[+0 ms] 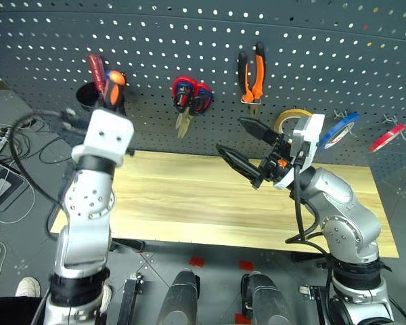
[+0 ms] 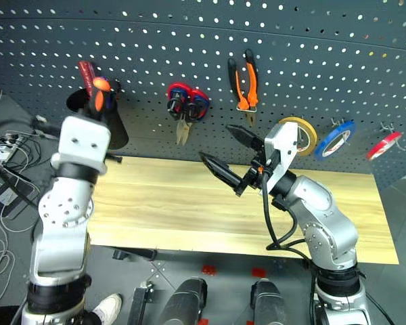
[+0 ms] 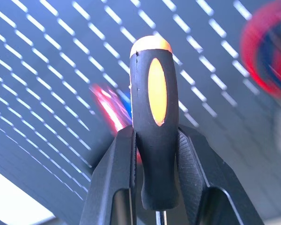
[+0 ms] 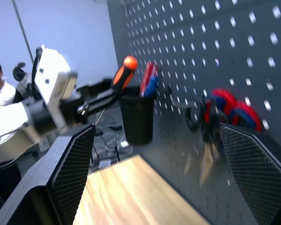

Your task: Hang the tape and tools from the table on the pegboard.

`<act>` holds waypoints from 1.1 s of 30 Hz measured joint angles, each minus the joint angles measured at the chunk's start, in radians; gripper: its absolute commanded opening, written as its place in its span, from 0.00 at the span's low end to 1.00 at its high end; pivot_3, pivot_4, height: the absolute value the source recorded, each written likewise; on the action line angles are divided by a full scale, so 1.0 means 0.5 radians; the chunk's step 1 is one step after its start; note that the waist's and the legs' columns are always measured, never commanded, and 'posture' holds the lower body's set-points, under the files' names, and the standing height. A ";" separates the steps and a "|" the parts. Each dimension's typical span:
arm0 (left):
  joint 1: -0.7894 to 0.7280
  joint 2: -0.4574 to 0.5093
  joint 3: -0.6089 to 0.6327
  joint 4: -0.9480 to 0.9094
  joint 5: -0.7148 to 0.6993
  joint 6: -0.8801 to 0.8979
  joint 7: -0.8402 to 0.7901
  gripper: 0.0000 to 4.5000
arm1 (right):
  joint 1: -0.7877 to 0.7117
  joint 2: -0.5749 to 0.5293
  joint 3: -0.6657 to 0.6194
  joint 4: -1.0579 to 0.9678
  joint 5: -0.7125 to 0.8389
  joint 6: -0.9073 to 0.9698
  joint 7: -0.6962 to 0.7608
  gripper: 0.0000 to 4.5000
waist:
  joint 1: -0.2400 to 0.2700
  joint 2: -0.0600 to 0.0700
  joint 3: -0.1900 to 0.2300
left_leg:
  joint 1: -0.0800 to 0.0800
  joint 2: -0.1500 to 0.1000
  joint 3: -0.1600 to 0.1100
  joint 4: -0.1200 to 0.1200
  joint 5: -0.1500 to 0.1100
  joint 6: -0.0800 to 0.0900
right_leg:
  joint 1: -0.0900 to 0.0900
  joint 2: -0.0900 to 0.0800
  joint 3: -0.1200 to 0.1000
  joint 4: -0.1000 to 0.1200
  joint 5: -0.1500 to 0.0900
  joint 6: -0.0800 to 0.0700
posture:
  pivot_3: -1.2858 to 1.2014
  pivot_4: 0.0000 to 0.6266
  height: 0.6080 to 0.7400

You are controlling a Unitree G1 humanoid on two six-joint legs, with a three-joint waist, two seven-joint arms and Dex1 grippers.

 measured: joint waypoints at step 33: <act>-0.648 -0.035 -0.011 0.997 0.041 -0.589 0.290 0.19 | -0.003 -0.041 0.006 0.008 -0.026 -0.047 -0.101 1.00 | -0.023 0.001 -0.078 | 0.001 0.001 -0.001 0.004 0.001 -0.001 | 0.004 -0.003 -0.025 0.013 0.000 0.000 | 0.58 0.25 1.00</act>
